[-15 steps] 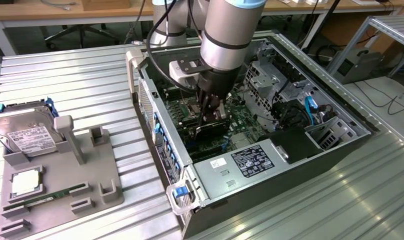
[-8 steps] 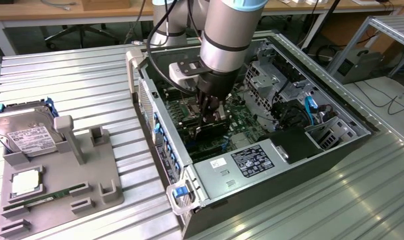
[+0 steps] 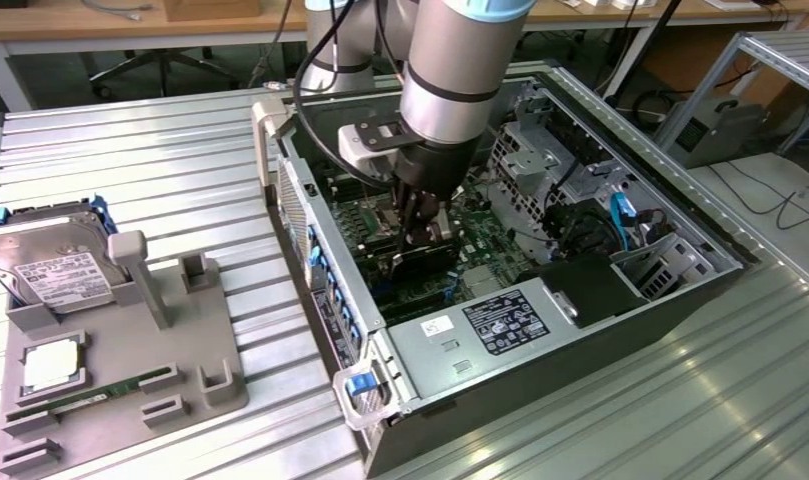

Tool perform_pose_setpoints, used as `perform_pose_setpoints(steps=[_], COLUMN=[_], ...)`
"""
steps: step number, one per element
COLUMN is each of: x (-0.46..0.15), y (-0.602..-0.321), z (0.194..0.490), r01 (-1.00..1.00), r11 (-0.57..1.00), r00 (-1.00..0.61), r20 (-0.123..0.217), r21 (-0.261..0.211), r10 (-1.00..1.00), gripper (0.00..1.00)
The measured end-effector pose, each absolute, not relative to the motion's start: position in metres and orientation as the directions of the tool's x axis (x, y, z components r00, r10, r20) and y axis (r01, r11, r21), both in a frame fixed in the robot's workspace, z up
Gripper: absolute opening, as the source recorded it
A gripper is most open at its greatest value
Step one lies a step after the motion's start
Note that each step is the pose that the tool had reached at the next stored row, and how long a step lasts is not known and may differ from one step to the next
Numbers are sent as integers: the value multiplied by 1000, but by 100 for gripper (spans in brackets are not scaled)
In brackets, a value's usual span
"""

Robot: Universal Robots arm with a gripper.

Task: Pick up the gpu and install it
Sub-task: 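Press down on the gpu until it lock into place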

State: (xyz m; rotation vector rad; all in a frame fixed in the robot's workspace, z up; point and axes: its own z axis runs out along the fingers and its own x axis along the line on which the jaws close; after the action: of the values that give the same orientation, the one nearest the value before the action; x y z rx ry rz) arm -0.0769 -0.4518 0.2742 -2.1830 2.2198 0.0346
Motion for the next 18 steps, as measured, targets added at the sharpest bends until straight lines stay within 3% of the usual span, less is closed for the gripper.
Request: perform_pose_setpoints(steps=[18], x=[-79], y=[-452], z=[271], r01=[-1000], r11=[17], r00=[-17], r20=[-35], r21=[-4], r10=[-999], gripper=[11])
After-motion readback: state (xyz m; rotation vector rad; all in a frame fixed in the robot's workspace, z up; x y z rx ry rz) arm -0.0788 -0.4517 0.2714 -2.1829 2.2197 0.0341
